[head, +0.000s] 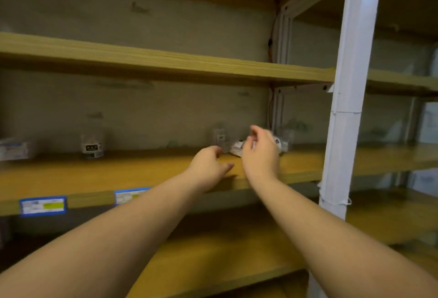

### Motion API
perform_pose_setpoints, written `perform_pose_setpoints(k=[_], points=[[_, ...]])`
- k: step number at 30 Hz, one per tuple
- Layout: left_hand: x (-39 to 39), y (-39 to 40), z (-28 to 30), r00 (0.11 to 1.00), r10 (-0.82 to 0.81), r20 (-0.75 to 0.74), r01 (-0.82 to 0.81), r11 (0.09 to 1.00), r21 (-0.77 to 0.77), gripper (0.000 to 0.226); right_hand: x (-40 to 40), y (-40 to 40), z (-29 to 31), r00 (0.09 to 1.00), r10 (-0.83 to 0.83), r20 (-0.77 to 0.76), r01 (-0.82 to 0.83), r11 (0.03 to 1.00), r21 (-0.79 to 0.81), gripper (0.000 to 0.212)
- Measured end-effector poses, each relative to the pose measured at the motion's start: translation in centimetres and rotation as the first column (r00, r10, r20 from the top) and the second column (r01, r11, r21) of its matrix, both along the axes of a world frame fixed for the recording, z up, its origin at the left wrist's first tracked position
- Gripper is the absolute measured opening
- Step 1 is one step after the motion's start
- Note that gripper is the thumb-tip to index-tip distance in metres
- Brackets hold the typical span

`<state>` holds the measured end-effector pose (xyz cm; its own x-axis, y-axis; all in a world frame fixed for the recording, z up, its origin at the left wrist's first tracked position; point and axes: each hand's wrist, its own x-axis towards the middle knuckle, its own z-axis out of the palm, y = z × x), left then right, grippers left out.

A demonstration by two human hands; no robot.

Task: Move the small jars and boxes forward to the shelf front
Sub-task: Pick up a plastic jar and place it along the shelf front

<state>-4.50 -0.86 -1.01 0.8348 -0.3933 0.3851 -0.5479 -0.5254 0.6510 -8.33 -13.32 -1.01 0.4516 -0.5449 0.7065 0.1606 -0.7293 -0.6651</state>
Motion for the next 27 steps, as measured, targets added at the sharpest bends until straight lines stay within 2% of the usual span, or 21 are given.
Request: perform_pose_setpoints(k=[2, 4, 7, 9, 11, 14, 18, 21, 23, 27], points=[[-0.1, -4.6, 0.6, 1.0, 0.012, -0.017, -0.013, 0.999, -0.033, 0.065, -0.8, -5.0, 0.0, 0.998, -0.058, 0.027, 0.057, 0.998, 0.035, 0.039], [0.6, -8.5, 0.7, 0.997, 0.066, -0.049, -0.069, 0.995, -0.068, 0.066, -0.3, -9.7, -0.2, 0.992, -0.021, -0.124, 0.029, 0.998, 0.064, 0.043], [1.4, -11.7, -0.2, 0.981, 0.19, -0.046, -0.192, 0.981, -0.039, 0.062, 1.8, -13.7, -1.1, 0.886, 0.167, -0.432, -0.169, 0.985, 0.032, 0.039], [1.8, -12.4, -0.6, 0.973, 0.23, -0.03, -0.228, 0.972, 0.048, 0.053, 3.1, -14.8, -1.9, 0.825, 0.239, -0.513, -0.285, 0.959, -0.012, 0.028], [2.2, -12.4, -0.7, 0.977, 0.197, -0.076, -0.192, 0.979, 0.068, 0.048, 3.8, -15.4, -2.3, 0.803, 0.294, -0.518, -0.359, 0.933, -0.027, 0.014], [2.7, -11.8, -1.0, 0.981, 0.163, -0.107, -0.165, 0.986, -0.012, 0.052, 3.6, -15.6, -2.6, 0.823, 0.289, -0.489, -0.374, 0.924, -0.083, 0.018], [1.8, -10.8, -0.8, 0.986, 0.155, -0.059, -0.16, 0.982, -0.098, 0.033, 2.3, -15.2, -2.6, 0.851, 0.266, -0.452, -0.356, 0.926, -0.126, 0.025], [1.7, -9.8, -0.8, 0.979, 0.154, -0.133, -0.173, 0.973, -0.155, 0.03, 1.7, -15.0, -2.3, 0.826, 0.251, -0.504, -0.382, 0.908, -0.173, 0.024], [1.8, -9.8, -0.9, 0.976, 0.172, -0.136, -0.193, 0.969, -0.157, 0.035, 1.4, -15.3, -2.2, 0.812, 0.296, -0.503, -0.423, 0.893, -0.156, 0.028], [0.5, -10.4, -0.8, 0.98, 0.169, -0.105, -0.181, 0.977, -0.11, 0.064, 1.5, -15.5, -2.3, 0.786, 0.35, -0.51, -0.472, 0.872, -0.128, 0.027]])
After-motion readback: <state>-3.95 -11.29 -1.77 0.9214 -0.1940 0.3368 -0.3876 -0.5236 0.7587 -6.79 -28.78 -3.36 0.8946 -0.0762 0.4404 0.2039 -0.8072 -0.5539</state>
